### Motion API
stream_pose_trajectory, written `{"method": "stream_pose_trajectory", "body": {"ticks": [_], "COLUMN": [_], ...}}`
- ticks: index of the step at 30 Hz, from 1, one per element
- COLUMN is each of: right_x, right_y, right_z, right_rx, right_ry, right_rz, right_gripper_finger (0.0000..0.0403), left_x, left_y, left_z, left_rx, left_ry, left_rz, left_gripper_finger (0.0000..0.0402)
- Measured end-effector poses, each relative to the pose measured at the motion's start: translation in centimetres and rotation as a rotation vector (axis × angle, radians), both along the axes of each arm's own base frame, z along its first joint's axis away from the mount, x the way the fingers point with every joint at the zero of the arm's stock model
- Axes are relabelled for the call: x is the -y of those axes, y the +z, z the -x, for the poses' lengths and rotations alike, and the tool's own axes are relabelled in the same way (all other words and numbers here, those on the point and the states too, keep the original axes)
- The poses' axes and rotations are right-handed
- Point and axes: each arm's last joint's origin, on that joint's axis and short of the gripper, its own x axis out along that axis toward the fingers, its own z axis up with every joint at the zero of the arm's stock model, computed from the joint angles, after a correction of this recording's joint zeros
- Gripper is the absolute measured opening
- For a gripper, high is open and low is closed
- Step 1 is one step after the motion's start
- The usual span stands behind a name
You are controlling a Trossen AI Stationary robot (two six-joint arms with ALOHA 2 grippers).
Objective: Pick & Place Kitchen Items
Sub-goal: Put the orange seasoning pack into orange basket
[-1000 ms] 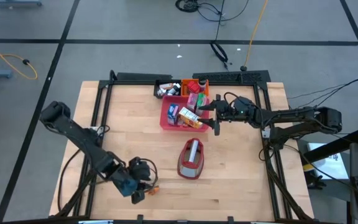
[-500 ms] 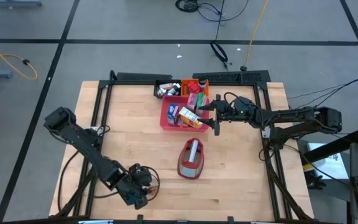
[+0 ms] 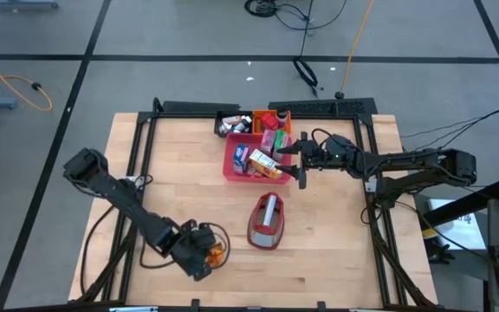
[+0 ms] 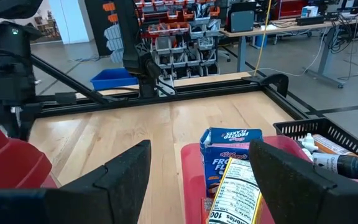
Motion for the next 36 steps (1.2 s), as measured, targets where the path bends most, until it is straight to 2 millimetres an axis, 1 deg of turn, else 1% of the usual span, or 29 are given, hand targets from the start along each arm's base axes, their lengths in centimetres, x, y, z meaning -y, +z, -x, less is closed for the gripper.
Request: {"method": "stream_pose_trajectory", "body": {"ticks": [3,6,13,16,18,25,27,30,32,34,36], "right_x": [0.0,0.0,0.0,-0.1,-0.2,-0.8,-0.9,-1.0,-1.0,-1.0,-1.0], "right_y": [0.0,0.0,0.3,0.5,0.7,1.3,1.4,1.4,1.4,1.4,1.5], "right_z": [0.0,0.0,0.0,-0.1,-0.1,-0.2,-0.3,-0.3,-0.3,-0.3,-0.3], "right_rx": [0.001,0.002,0.035,0.05,0.067,0.128,0.138,0.142,0.143,0.144,0.153], "right_ry": [0.0,0.0,0.003,0.007,0.011,0.038,0.044,0.046,0.045,0.044,0.044], "right_rz": [0.0,0.001,-0.018,-0.019,-0.023,-0.012,-0.008,-0.007,-0.008,-0.008,-0.005], "right_gripper_finger": [0.0263,0.0263,0.0263,0.0263,0.0263,0.0263,0.0263,0.0263,0.0263,0.0263,0.0263], "left_x": [-1.3,-2.8,-7.3,-9.1,-10.3,-14.4,-15.7,-17.4,-18.4,-19.3,-20.2], "left_y": [0.7,2.2,7.3,9.4,10.5,13.8,14.5,15.7,16.0,16.3,15.9], "left_z": [-0.3,-0.6,-0.4,-0.6,-0.7,-1.9,-2.0,-2.6,-2.9,-3.8,-4.4], "left_rx": [-0.014,0.019,0.14,0.196,0.2,0.212,0.203,0.235,0.23,0.252,0.226], "left_ry": [0.016,0.018,0.021,0.03,0.033,0.047,0.049,0.066,0.063,0.062,0.047], "left_rz": [-0.017,-0.045,-0.137,-0.176,-0.207,-0.316,-0.346,-0.374,-0.377,-0.385,-0.383], "left_gripper_finger": [0.0002,0.0001,0.0,0.0,0.0,0.0,0.0,0.0,0.0,0.0,0.0]}}
